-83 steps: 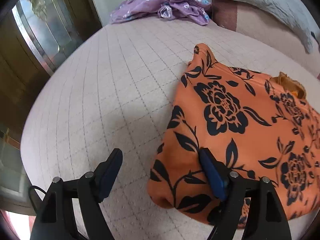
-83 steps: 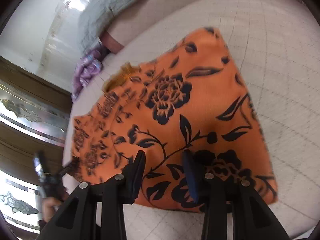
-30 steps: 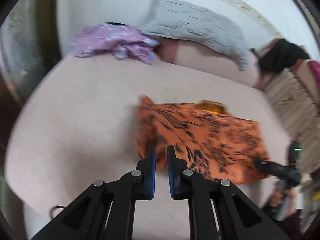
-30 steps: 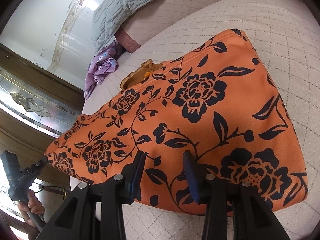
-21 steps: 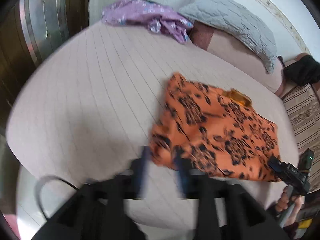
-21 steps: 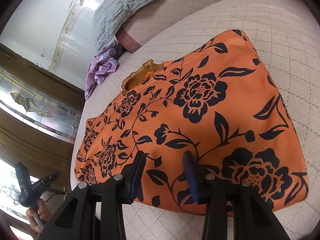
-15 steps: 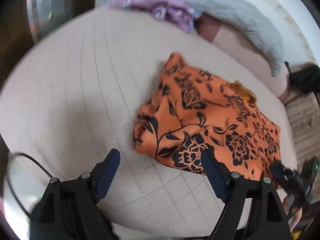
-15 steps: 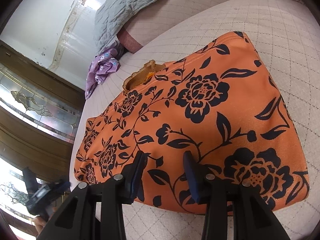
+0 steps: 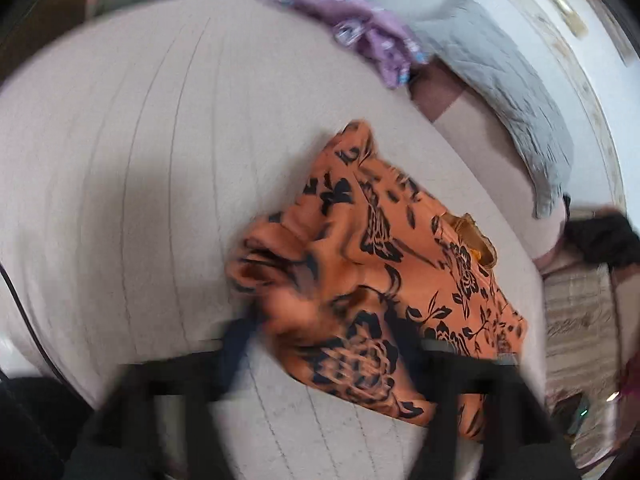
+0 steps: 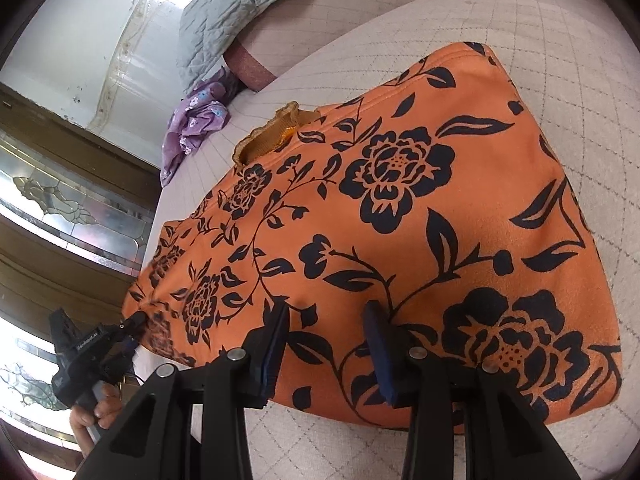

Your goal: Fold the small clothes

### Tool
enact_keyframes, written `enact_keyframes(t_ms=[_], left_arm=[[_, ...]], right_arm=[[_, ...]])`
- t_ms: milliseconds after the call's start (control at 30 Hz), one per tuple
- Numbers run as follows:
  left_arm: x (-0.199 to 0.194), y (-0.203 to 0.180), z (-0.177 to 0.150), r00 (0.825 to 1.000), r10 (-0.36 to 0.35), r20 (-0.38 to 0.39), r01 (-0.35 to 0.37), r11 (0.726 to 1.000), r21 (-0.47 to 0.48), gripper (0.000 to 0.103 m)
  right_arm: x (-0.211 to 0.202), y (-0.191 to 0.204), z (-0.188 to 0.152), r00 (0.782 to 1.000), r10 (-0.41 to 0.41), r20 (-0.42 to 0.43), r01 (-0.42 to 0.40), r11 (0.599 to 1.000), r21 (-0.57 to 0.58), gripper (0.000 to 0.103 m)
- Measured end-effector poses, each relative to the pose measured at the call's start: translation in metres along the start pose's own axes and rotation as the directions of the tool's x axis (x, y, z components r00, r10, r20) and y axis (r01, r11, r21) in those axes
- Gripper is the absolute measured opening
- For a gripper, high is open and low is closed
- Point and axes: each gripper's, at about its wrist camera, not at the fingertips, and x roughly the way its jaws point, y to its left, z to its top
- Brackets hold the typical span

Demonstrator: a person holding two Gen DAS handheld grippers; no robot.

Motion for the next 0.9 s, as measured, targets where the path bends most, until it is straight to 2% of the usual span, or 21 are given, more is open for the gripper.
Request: enact_keyframes(t_ms=[100, 133, 167, 200, 267, 367, 500, 667, 767, 800, 900], left_arm=[[0.017, 0.008, -0.001, 0.999, -0.024, -0.041, 0.021, 0.997, -0.069, 0.080], [0.018, 0.006, 0.001, 0.999, -0.015, -0.028, 0.013, 0.998, -0.063, 0.075], [0.017, 0.004, 0.000, 1.000, -0.013, -0.014, 0.012, 0.999, -0.049, 0.043], [0.018, 0.000, 0.001, 1.000, -0.009, -0.012, 0.009, 1.000, -0.027, 0.027], [0.017, -0.012, 0.004, 1.000, 0.016, -0.006, -0.016, 1.000, 0.027, 0.021], [0.002, -0.028, 0.005, 0.999, 0.019, 0.034, -0.022, 0.994, 0.105, 0.017], [-0.024, -0.074, -0.003, 0.994, -0.006, 0.106, -0.023, 0.962, 0.274, 0.012], [-0.048, -0.141, -0.024, 0.991, -0.054, 0.123, -0.009, 0.887, 0.461, 0.008], [-0.052, -0.183, -0.050, 0.990, -0.089, 0.105, 0.014, 0.825, 0.565, 0.008], [-0.050, -0.201, -0.063, 0.991, -0.094, 0.091, 0.020, 0.796, 0.605, 0.008], [-0.039, -0.241, -0.092, 0.992, -0.121, 0.041, 0.061, 0.732, 0.678, 0.008]], right_arm=[[0.000, -0.001, 0.000, 1.000, 0.004, -0.003, -0.004, 1.000, 0.005, 0.043], [0.000, -0.001, 0.000, 1.000, 0.004, -0.004, -0.004, 1.000, 0.004, 0.043], [-0.001, -0.001, 0.000, 1.000, 0.003, -0.004, -0.003, 1.000, 0.002, 0.043], [-0.001, -0.001, 0.000, 1.000, 0.002, -0.004, -0.002, 1.000, 0.000, 0.043], [-0.002, -0.001, 0.000, 1.000, 0.005, -0.005, -0.005, 1.000, 0.002, 0.043], [-0.004, -0.004, 0.000, 1.000, 0.019, -0.003, -0.019, 1.000, 0.022, 0.043], [-0.011, -0.009, 0.002, 0.999, 0.037, 0.022, -0.039, 0.997, 0.061, 0.043], [-0.030, -0.030, 0.008, 0.994, 0.062, 0.095, -0.077, 0.985, 0.157, 0.044], [-0.050, -0.053, 0.009, 0.983, 0.084, 0.164, -0.121, 0.965, 0.234, 0.044], [-0.059, -0.061, 0.009, 0.977, 0.088, 0.194, -0.137, 0.957, 0.255, 0.044], [-0.081, -0.086, 0.007, 0.952, 0.141, 0.272, -0.227, 0.921, 0.316, 0.044]])
